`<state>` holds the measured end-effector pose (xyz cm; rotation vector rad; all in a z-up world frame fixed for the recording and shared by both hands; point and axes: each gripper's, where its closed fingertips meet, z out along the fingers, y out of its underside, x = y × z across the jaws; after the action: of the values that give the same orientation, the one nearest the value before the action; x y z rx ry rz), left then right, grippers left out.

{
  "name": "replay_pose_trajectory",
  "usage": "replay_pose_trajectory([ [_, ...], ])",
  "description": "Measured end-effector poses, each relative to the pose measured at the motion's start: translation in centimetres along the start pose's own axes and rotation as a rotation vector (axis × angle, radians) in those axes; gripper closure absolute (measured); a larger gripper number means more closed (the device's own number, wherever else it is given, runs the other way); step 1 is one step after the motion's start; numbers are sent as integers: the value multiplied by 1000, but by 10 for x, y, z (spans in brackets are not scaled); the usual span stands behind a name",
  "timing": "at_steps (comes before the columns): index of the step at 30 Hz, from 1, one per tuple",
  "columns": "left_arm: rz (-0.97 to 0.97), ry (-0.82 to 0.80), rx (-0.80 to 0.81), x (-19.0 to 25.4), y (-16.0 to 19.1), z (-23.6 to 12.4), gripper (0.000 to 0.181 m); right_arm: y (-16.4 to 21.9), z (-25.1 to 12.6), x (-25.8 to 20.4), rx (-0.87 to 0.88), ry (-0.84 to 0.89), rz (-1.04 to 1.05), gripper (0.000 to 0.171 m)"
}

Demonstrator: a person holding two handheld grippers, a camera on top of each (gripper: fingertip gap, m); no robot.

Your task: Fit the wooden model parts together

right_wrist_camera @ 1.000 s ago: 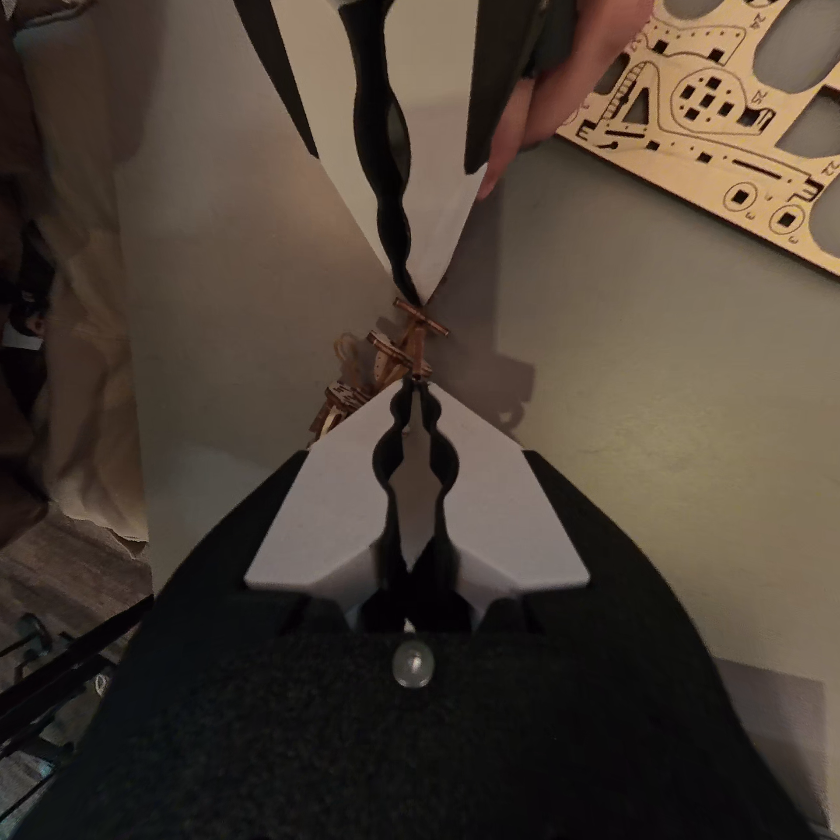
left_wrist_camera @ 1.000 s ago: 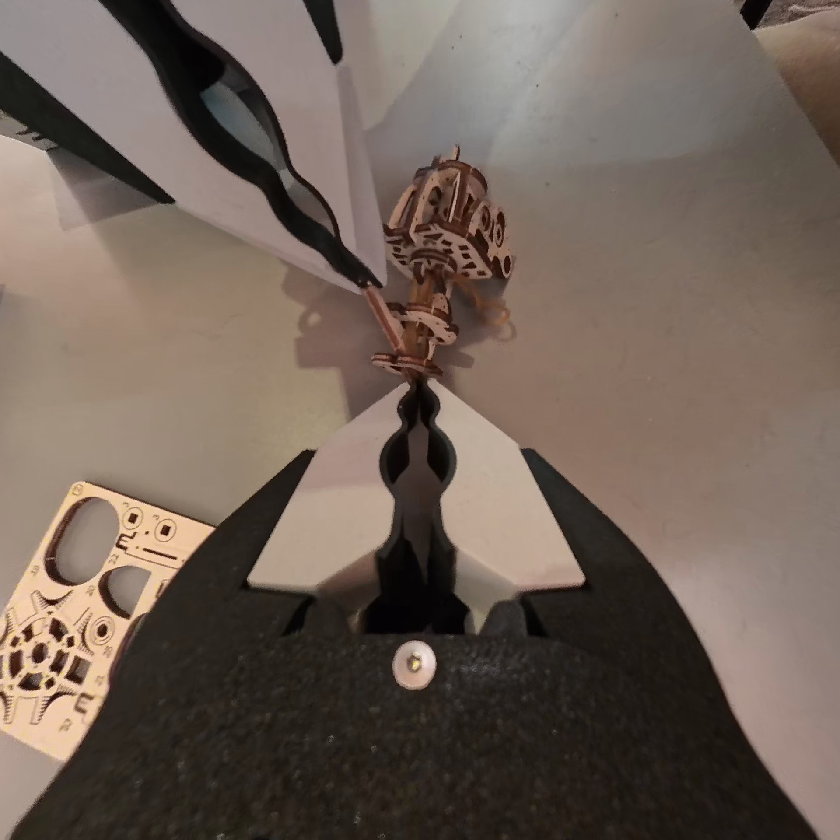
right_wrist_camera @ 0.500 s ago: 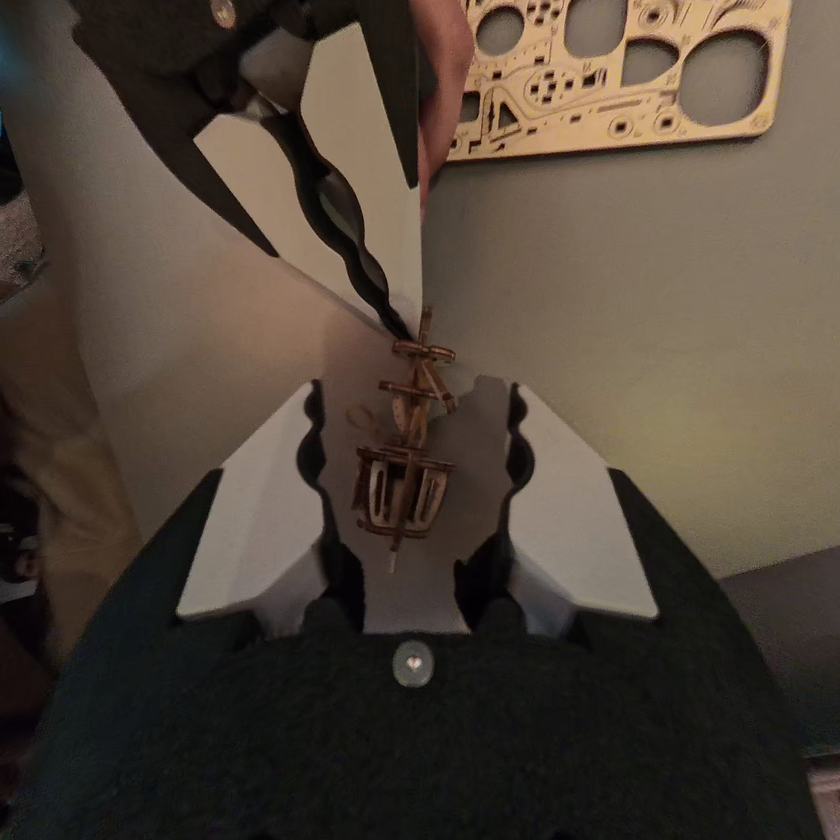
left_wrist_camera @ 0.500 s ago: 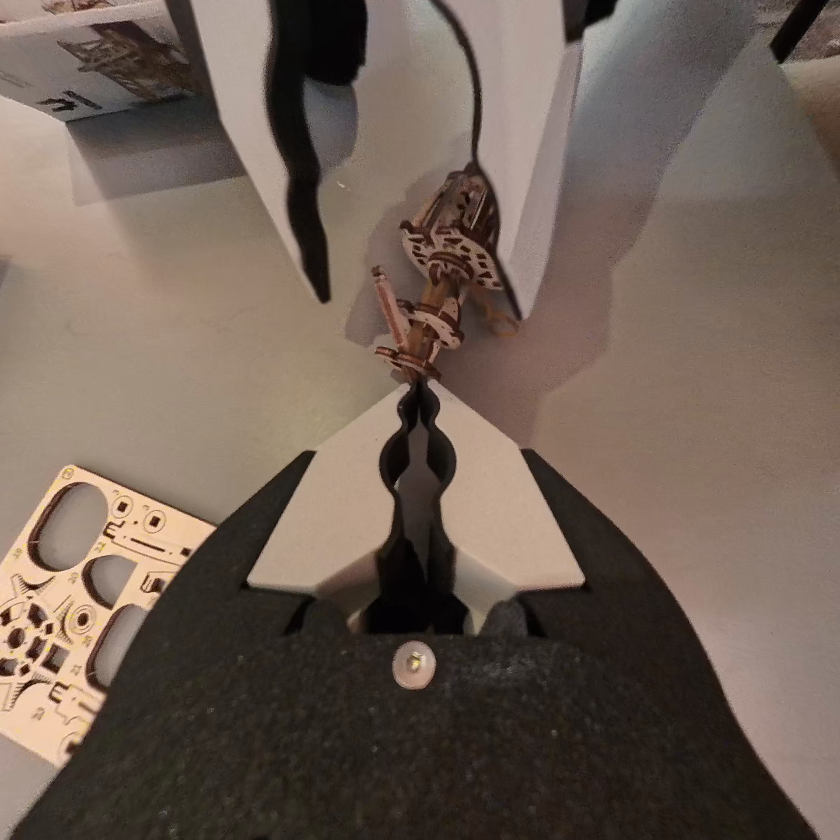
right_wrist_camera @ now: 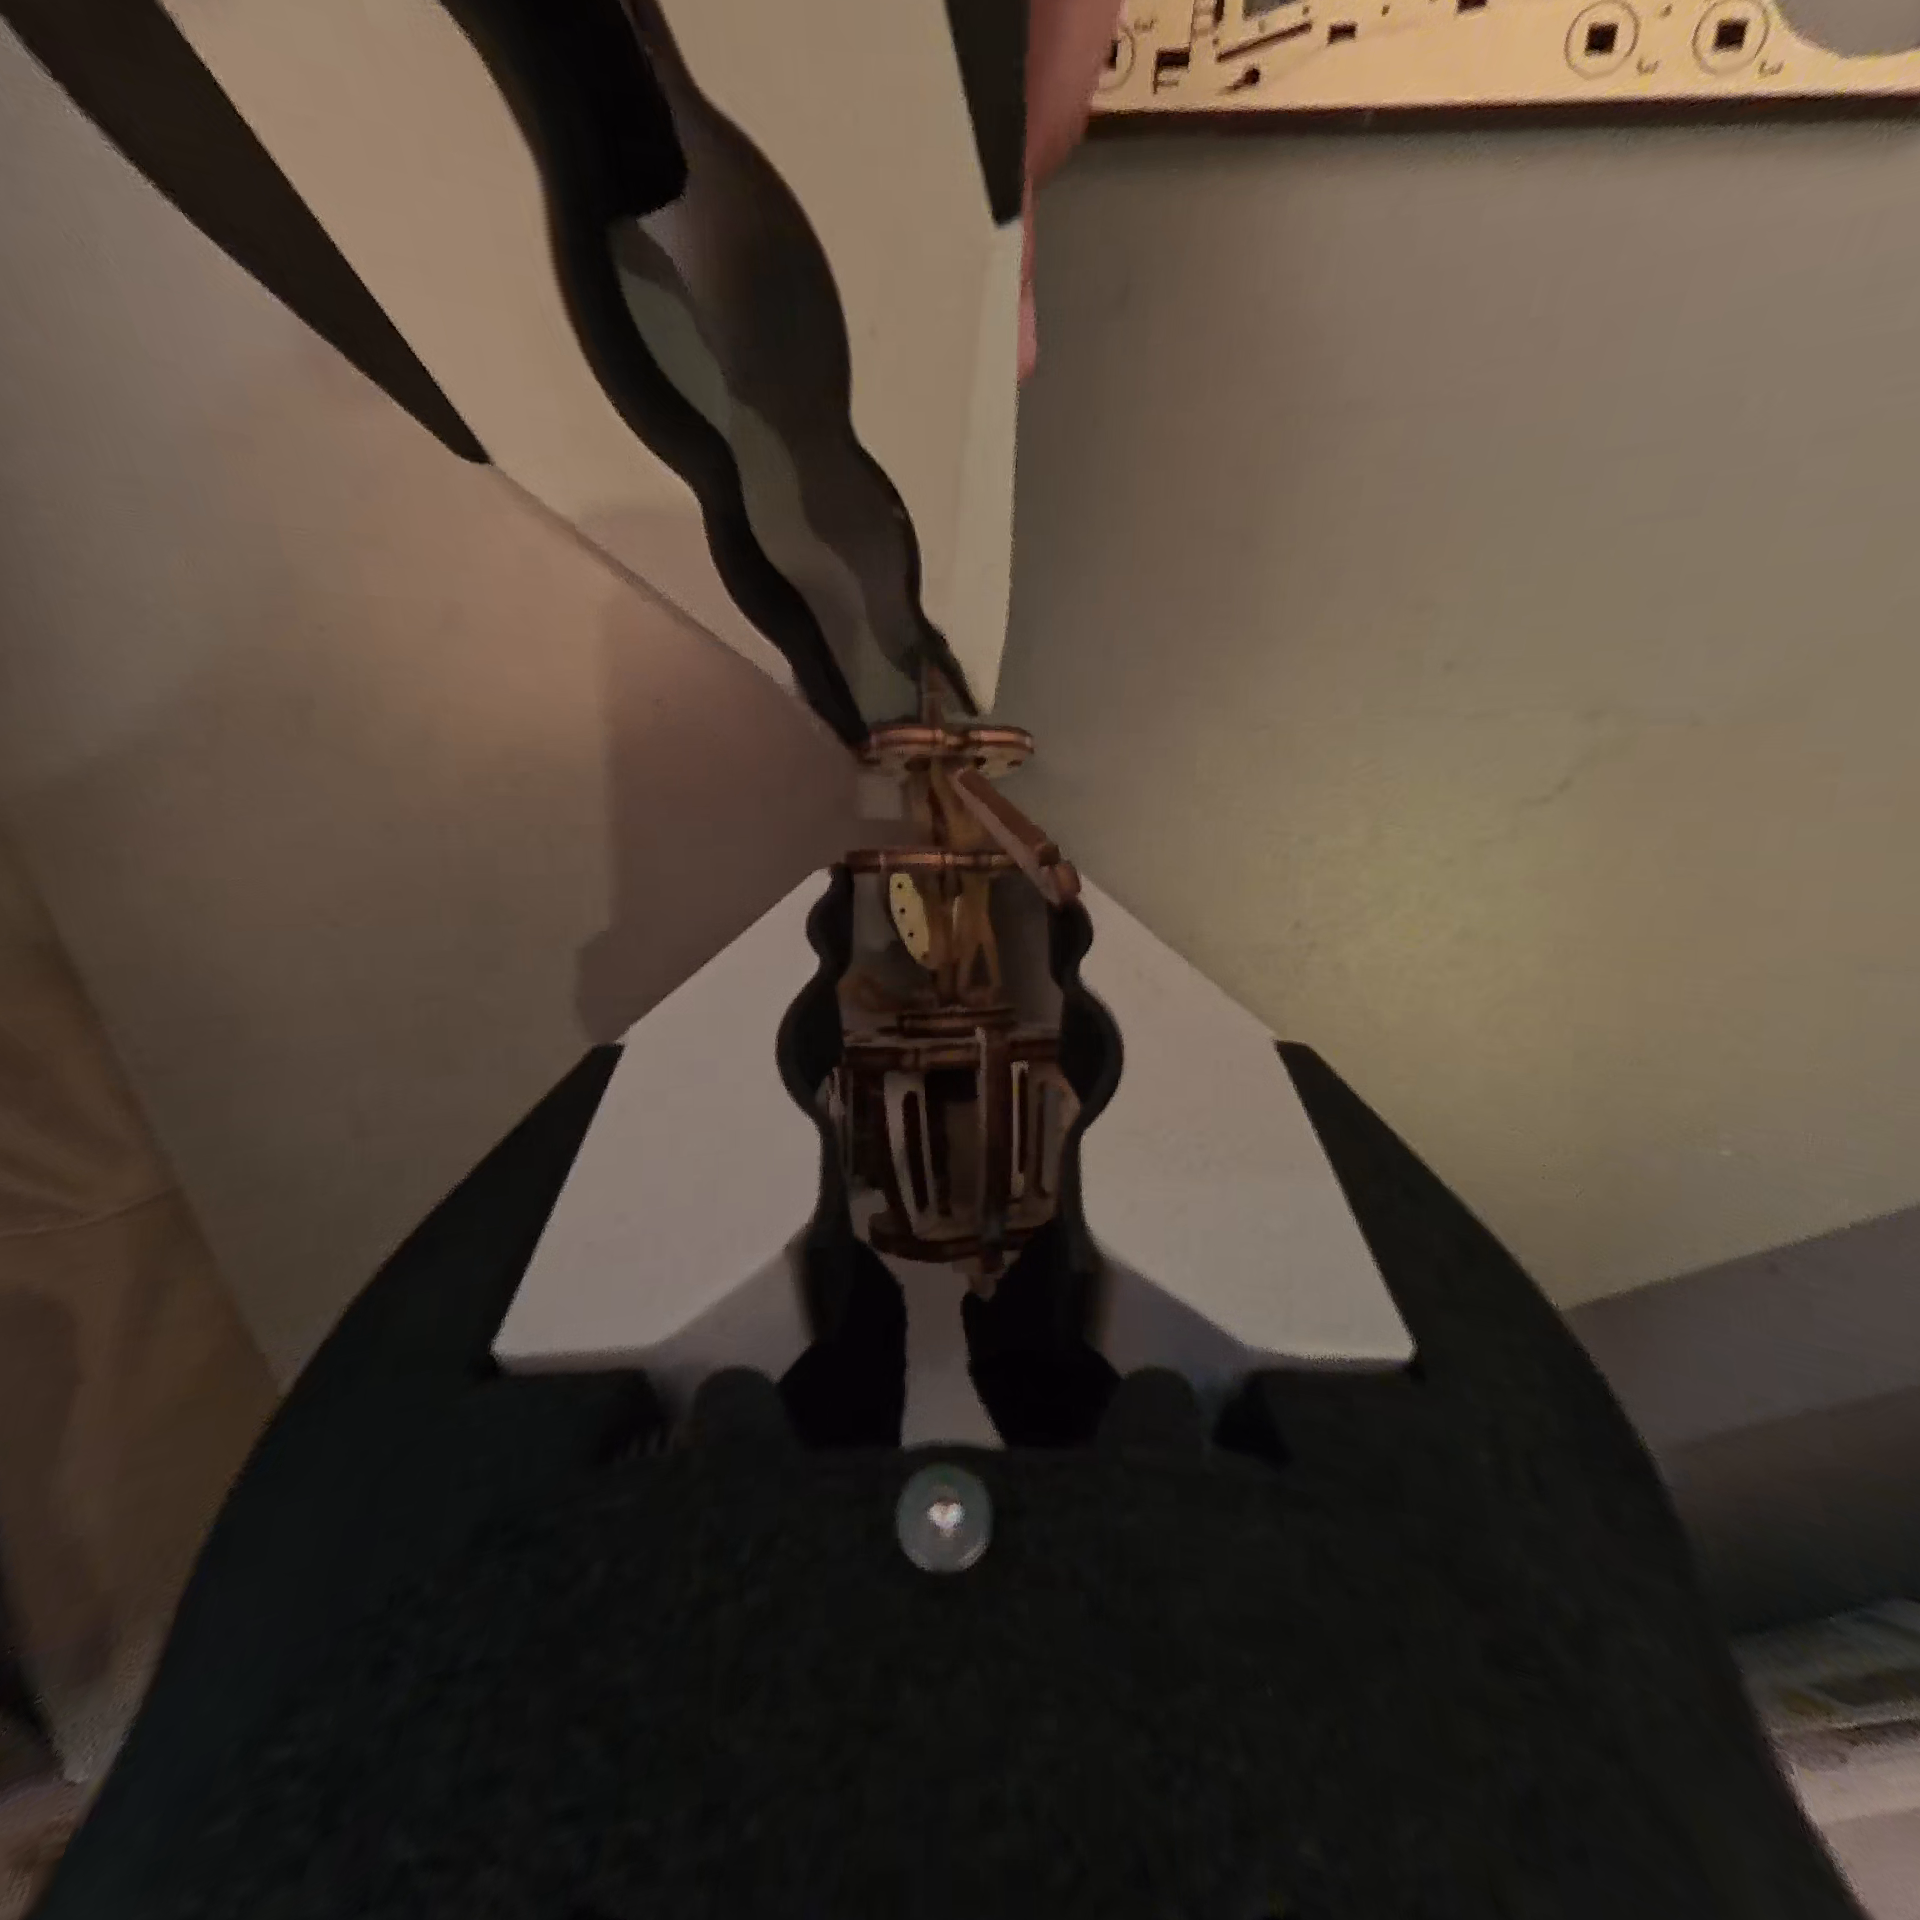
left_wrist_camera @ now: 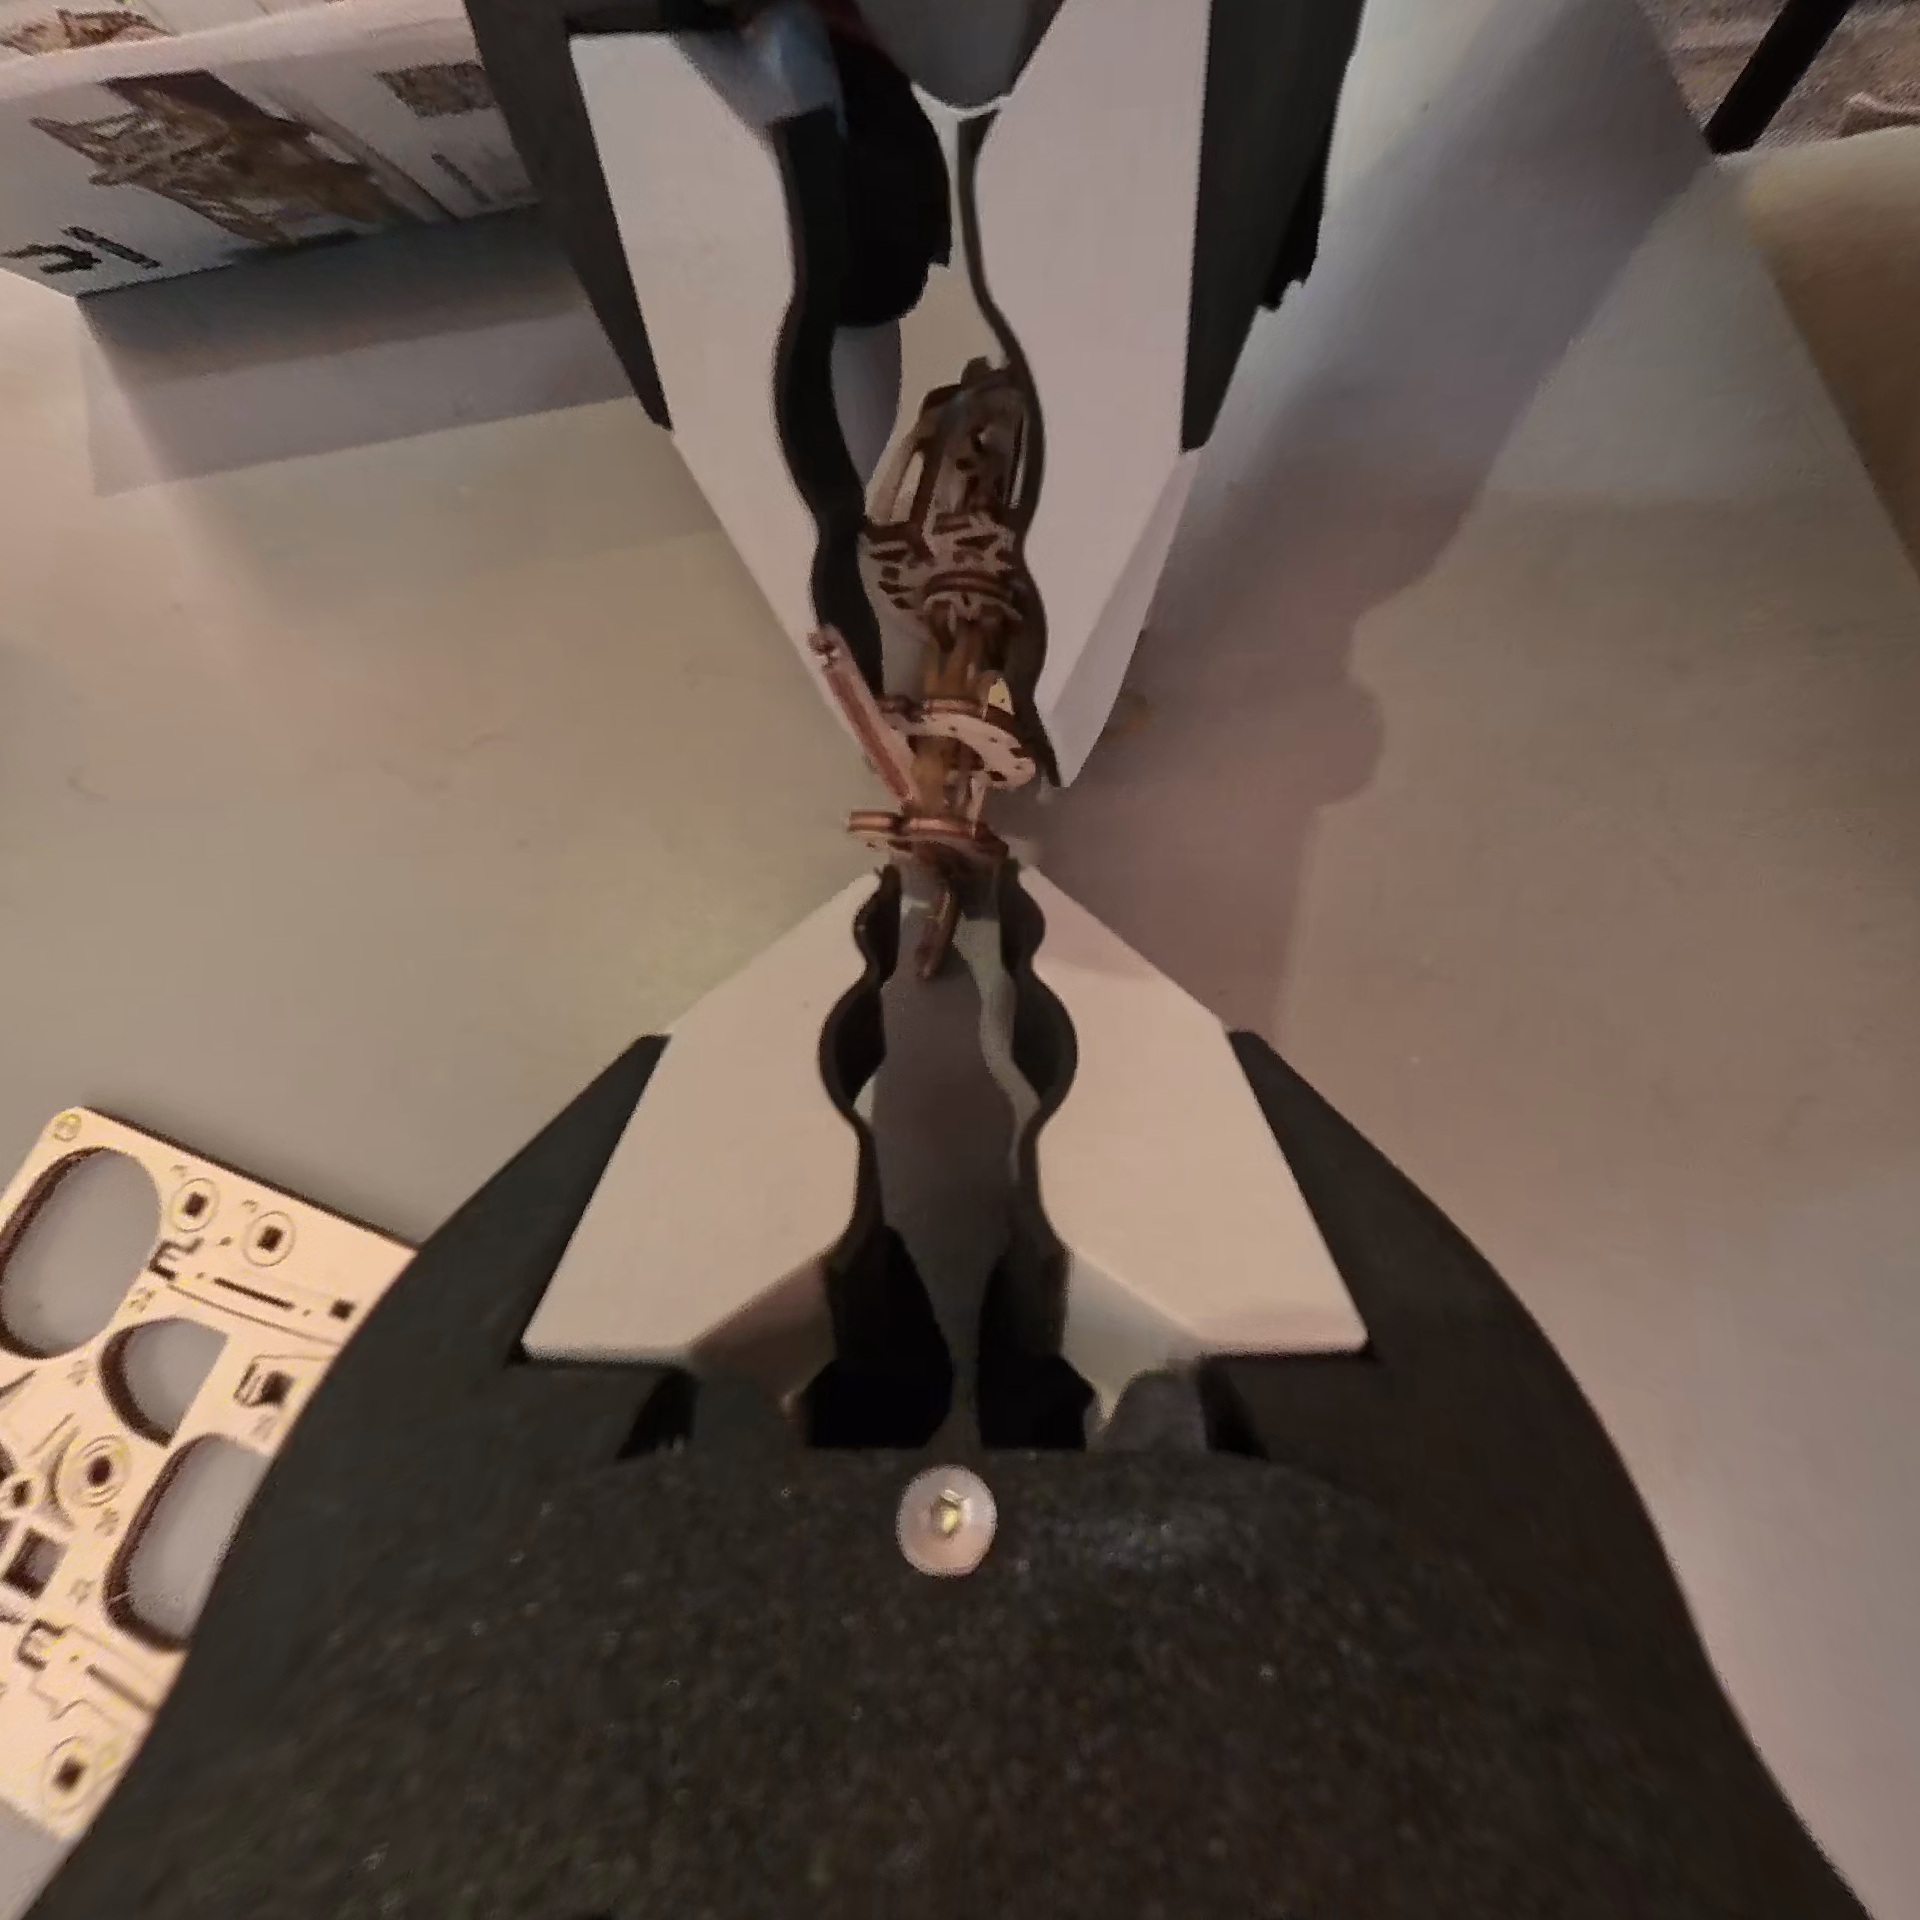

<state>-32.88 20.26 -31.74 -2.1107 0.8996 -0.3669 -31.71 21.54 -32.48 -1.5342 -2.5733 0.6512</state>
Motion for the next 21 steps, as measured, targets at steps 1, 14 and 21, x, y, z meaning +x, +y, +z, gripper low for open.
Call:
replay_pose_trajectory([
  [1,-4,5,0,1,0,2,165,-1,0,0,8,5,-24,134],
  [14,63,-39,-10,-1,0,5,179,24,-20,3,220,-83,31,93],
  [21,67,-38,-8,1,-1,6,179,13,-14,-3,350,-201,98,120],
])
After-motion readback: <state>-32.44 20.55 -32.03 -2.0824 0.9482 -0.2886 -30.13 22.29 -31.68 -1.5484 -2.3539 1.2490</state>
